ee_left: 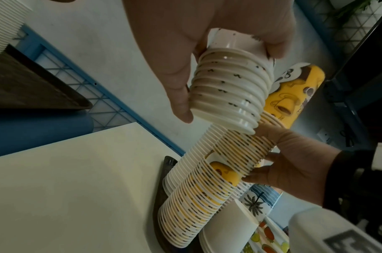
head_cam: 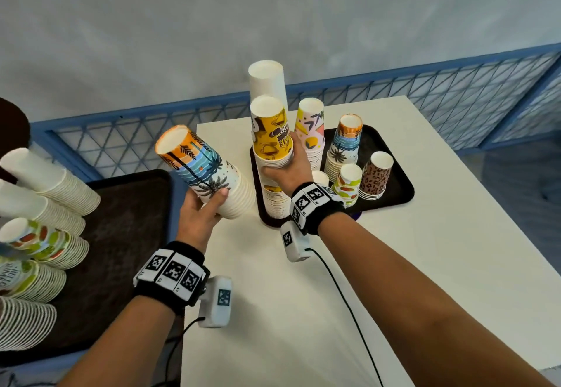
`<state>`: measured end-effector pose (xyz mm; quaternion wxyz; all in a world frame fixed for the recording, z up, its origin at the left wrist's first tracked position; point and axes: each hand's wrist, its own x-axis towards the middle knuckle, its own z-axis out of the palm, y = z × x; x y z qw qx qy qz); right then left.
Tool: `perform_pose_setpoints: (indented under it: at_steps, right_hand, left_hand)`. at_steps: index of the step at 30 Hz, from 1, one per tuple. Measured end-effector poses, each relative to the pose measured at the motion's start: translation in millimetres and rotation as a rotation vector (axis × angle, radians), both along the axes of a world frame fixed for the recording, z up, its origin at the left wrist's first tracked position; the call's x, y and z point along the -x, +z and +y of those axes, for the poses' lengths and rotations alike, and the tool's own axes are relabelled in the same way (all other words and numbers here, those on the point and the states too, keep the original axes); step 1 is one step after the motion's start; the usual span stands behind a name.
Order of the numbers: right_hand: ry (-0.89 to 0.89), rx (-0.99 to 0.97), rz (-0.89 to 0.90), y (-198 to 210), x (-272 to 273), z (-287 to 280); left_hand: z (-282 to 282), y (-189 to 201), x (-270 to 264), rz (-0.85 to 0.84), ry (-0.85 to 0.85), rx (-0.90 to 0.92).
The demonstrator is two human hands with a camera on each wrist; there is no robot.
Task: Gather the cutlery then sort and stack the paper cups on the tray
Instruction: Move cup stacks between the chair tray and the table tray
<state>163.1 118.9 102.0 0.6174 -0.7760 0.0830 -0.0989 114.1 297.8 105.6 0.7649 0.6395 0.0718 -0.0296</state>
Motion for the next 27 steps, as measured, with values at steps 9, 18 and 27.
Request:
perform_pose_setpoints:
  at_steps: [9, 18, 27]
  right_hand:
    - [0.020, 0.086, 0.059, -27, -2, -4]
    - [0.079, 0.135, 0.173, -30, 25, -57]
    - [0.080, 0.156, 0.109, -18, 71, -173]
  left_hand:
    - [-17, -8, -3, 0.021, -0.082, 0.013]
    - [-67, -3, 21, -0.024, -0.170, 0.023]
    - [-181, 20, 25, -0.113, -0.175, -0.025]
